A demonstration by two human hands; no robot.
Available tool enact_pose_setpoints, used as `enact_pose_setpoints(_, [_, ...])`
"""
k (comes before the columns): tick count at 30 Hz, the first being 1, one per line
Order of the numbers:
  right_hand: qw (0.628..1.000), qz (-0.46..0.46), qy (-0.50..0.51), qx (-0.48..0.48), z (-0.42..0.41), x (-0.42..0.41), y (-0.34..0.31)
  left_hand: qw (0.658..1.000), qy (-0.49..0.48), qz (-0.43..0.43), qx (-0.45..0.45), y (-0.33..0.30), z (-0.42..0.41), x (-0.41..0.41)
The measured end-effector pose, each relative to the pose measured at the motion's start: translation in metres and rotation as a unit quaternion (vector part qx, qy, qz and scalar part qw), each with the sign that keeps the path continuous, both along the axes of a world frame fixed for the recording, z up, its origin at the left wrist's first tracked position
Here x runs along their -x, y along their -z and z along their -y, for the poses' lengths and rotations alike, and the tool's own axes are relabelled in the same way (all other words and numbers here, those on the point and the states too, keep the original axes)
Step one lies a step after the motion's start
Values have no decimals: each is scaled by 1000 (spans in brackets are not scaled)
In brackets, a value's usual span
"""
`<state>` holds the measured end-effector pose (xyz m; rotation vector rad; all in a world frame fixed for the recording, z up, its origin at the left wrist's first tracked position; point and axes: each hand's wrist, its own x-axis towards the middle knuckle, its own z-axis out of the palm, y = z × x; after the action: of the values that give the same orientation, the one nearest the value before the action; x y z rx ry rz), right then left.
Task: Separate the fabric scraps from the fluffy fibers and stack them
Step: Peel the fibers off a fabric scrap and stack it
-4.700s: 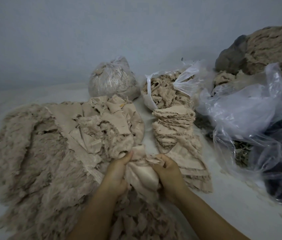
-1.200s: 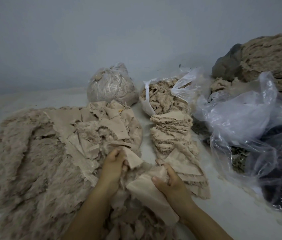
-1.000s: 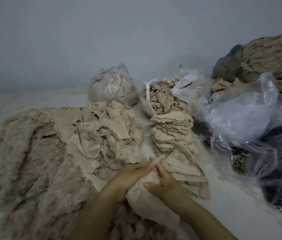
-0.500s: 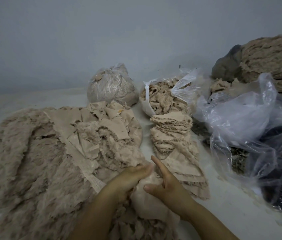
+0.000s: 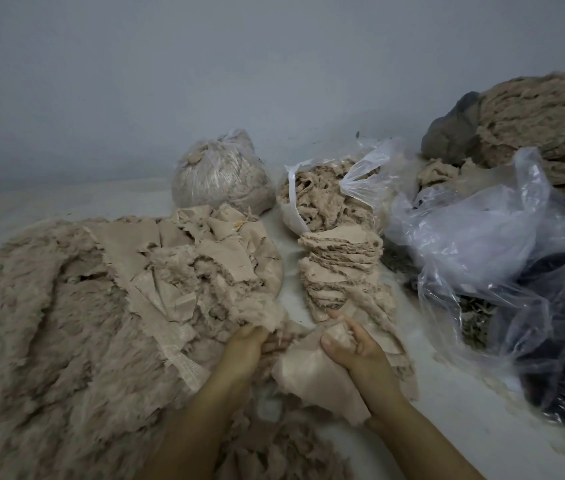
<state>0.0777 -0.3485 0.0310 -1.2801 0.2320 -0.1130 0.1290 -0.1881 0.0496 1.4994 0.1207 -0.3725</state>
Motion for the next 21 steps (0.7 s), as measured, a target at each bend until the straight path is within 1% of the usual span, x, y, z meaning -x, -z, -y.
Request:
enact_pose_setpoints(1, [999,-6,0,-31,-1,-1,0,999,40,21,11,1,1,2])
enact_pose_setpoints(3, [997,-12,3,-71,-2,-3,0,987,144,72,2,3,4,7])
enact_pose_setpoints(4, [997,-14,10,-80,-4,-3,0,982,169,89,0,4,6,10])
enact_pose_setpoints(5, [997,-19,18,-74,-5,-4,0,981,168,100,-2,5,8,11])
enact_pose_setpoints(6, [998,-23,27,-48,-6,-3,1,983,151,109,-3,6,9,11])
enact_pose_setpoints(8, [999,-10,22,40,-6,-2,0,985,128,115,-7,5,7,9])
enact_pose_setpoints(10, [994,19,-22,110,-2,-2,-2,981,153,114,-20,4,4,6])
enact_pose_setpoints(12, [987,24,-72,138,1,-3,-6,977,176,114,-44,1,2,7])
enact_pose_setpoints(14, [983,35,-98,154,0,-5,-9,977,169,119,-49,2,2,7])
enact_pose_setpoints(15, [983,47,-89,156,-2,-7,-8,980,153,121,-48,1,2,7])
enact_pose_setpoints(17, [986,66,-28,147,-5,-10,-8,987,103,116,-47,0,1,6])
enact_pose_setpoints(19, [987,72,66,128,-3,-15,-9,994,45,94,-35,1,-2,3])
enact_pose_setpoints(21, [980,57,176,80,7,-23,-12,996,5,80,-45,3,-7,-1])
